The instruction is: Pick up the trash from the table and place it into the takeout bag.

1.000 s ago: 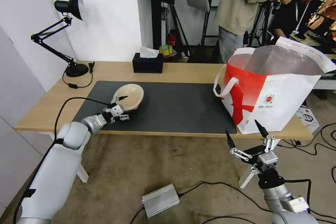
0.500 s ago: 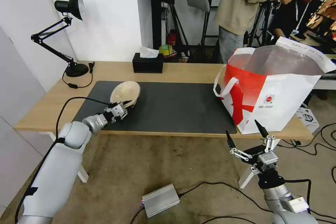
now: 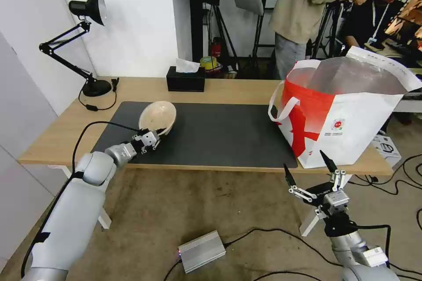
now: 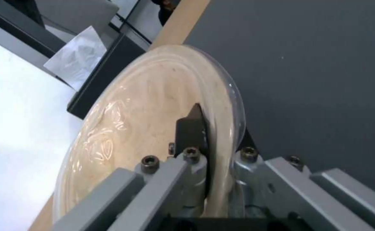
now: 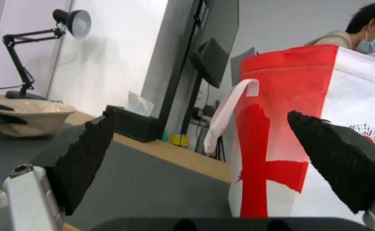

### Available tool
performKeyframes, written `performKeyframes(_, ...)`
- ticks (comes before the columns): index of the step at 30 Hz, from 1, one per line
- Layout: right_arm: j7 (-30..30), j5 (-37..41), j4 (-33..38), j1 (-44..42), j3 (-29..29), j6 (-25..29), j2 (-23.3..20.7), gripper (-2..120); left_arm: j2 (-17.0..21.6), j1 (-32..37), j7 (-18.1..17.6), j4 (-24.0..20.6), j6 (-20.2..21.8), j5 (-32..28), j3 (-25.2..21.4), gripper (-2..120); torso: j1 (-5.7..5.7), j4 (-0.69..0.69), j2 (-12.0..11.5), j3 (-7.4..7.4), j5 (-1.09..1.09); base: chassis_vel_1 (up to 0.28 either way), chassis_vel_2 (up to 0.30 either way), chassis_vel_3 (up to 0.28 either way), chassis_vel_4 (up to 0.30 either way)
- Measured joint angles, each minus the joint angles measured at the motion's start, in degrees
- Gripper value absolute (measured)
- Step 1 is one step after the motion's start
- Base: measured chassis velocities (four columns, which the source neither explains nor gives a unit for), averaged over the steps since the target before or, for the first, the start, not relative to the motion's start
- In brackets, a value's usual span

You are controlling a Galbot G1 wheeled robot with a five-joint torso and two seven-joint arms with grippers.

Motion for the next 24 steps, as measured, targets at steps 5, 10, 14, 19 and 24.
performKeyframes(5, 0.0, 0.0, 0.0, 0.0, 0.0, 0.0, 0.0, 100, -0.2, 0.1, 0.0, 0.0, -0.2, 0.0, 0.0, 1, 0.00, 0.00, 0.0, 0.00, 0.00, 0.000, 0.000, 0.000, 0.000)
performKeyframes(10, 0.0, 0.0, 0.0, 0.0, 0.0, 0.0, 0.0, 100, -0.4, 0.7, 0.0, -0.4, -1.2, -0.3, -0.4, 1, 0.00, 0.00, 0.0, 0.00, 0.00, 0.000, 0.000, 0.000, 0.000)
performKeyframes(14, 0.0, 0.0, 0.0, 0.0, 0.0, 0.0, 0.0, 100, -0.3, 1.4, -0.5, -1.4, -2.0, -1.3, -0.7, 1, 0.00, 0.00, 0.0, 0.00, 0.00, 0.000, 0.000, 0.000, 0.000)
performKeyframes(19, 0.0, 0.0, 0.0, 0.0, 0.0, 0.0, 0.0, 100, -0.4, 2.0, -1.9, -2.5, -3.5, -3.0, -0.4, 1, 0.00, 0.00, 0.0, 0.00, -0.01, 0.000, 0.000, 0.000, 0.000)
performKeyframes(24, 0.0, 0.0, 0.0, 0.0, 0.0, 0.0, 0.0, 100, -0.8, 2.1, -2.6, -4.0, -4.1, -3.9, 0.1, 1, 0.00, 0.00, 0.0, 0.00, 0.00, 0.000, 0.000, 0.000, 0.000)
